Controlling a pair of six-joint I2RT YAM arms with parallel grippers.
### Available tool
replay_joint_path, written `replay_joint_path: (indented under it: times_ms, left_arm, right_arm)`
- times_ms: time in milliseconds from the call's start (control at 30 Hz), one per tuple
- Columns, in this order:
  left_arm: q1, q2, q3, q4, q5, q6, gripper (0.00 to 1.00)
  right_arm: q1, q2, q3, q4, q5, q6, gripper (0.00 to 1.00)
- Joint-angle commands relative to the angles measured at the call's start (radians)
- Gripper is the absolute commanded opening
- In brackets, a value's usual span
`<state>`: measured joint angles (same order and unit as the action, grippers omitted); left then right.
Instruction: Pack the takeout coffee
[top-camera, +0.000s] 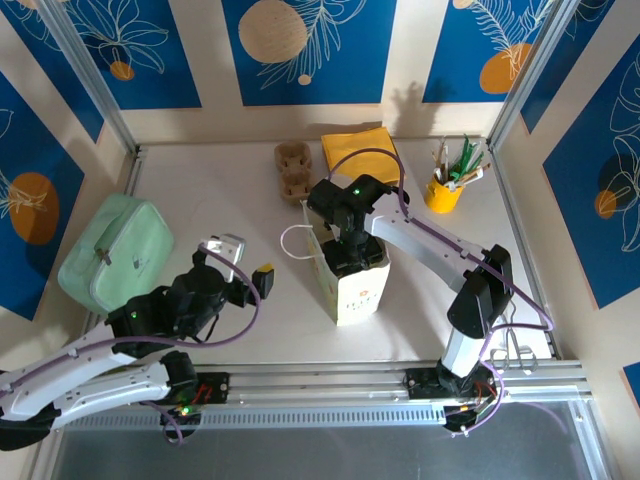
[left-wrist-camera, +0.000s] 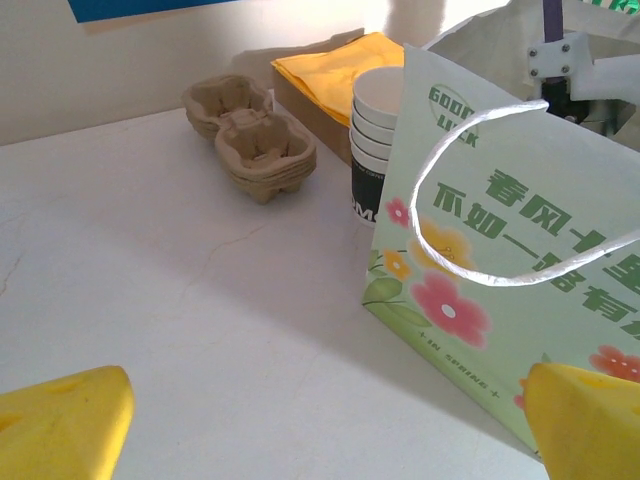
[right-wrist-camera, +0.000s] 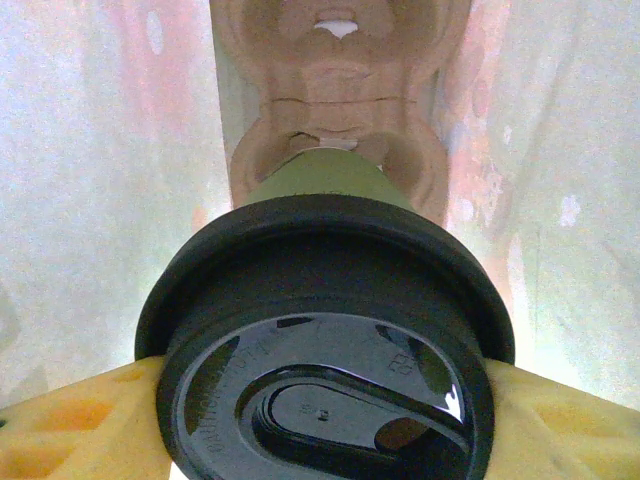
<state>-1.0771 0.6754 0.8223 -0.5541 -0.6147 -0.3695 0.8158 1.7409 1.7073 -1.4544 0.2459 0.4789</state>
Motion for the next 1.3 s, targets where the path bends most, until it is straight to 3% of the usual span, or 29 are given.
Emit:
replay_joint_path:
  times_ms: [0, 1267]
  left_arm:
    - [0.008, -0.014, -0.011, 0.023, -0.019, -0.017, 0.99]
    - [0.009, -0.008, -0.003, 0.034, -0.021, -0.009, 0.99]
  right_arm:
    - [-0.004, -0.018, -0.016, -0.011, -0.031, 0.013, 0.66]
    - [-0.006, -0.021, -0.044, 0.011, -0.018, 0.012, 0.66]
